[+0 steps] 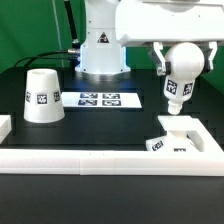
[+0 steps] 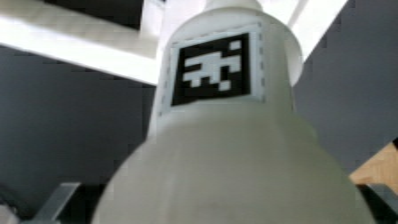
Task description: Assemble lamp
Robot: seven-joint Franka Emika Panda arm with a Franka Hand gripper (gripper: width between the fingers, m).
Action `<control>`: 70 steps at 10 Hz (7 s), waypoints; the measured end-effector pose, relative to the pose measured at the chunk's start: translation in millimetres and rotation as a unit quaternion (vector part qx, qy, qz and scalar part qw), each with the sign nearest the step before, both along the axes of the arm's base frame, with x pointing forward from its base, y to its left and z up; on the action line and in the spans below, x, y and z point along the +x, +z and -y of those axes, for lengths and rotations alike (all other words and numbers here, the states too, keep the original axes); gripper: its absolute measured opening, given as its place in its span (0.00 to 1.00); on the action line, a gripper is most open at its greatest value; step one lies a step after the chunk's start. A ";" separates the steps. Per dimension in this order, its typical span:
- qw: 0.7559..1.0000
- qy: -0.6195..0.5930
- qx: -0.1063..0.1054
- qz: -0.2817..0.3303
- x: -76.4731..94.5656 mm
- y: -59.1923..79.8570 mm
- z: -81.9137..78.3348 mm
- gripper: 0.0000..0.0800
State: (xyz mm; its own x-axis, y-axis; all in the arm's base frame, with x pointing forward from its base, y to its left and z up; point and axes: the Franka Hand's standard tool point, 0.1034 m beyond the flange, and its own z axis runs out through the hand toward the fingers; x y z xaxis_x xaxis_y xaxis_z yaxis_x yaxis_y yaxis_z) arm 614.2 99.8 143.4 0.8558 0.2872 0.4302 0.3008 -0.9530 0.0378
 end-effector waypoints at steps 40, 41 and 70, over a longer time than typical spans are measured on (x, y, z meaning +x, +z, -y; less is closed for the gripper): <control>0.997 0.008 -0.001 0.077 -4.6 -8.4 -1.6 0.87; 0.997 0.008 -0.001 0.077 -4.5 -8.3 -1.2 0.87; 0.961 -0.182 0.035 -0.207 -8.1 -20.6 -4.6 0.72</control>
Offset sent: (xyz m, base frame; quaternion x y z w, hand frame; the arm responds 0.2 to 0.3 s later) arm 0.0000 0.0000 0.0000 0.0000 0.0650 0.0000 0.9979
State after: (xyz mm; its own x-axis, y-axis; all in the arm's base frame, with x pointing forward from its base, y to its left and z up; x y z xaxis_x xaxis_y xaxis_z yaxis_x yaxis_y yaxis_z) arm 606.1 104.4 122.8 0.9959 -0.0811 0.0396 -0.0777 -0.9937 -0.0805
